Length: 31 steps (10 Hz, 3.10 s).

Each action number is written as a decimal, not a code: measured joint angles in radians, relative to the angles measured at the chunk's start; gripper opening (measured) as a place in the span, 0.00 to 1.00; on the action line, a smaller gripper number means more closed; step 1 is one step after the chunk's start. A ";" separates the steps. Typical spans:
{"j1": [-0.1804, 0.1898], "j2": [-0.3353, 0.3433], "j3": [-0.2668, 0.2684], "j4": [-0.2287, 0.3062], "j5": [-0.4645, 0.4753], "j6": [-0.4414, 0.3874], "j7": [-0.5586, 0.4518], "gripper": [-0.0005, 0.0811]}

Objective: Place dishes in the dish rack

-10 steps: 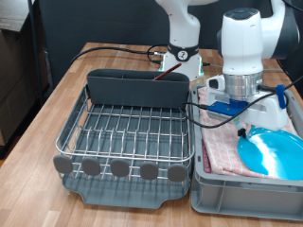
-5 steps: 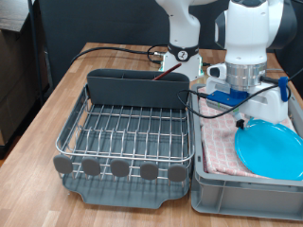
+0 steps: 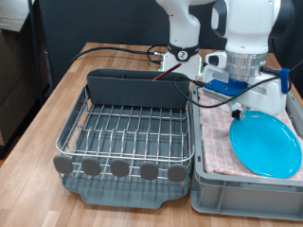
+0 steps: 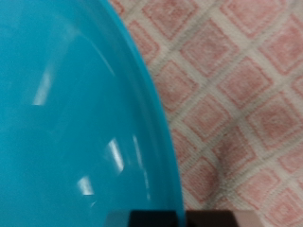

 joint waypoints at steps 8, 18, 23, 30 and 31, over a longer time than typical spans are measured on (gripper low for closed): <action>0.000 -0.145 0.010 0.068 -0.247 -0.344 0.006 0.03; -0.027 -0.213 -0.008 0.141 -0.535 -0.676 -0.094 0.03; -0.082 -0.261 -0.116 0.124 -0.686 -0.508 -0.504 0.03; -0.119 -0.273 -0.162 0.094 -0.819 -0.540 -0.536 0.03; -0.129 -0.279 -0.175 0.092 -0.846 -0.534 -0.557 0.03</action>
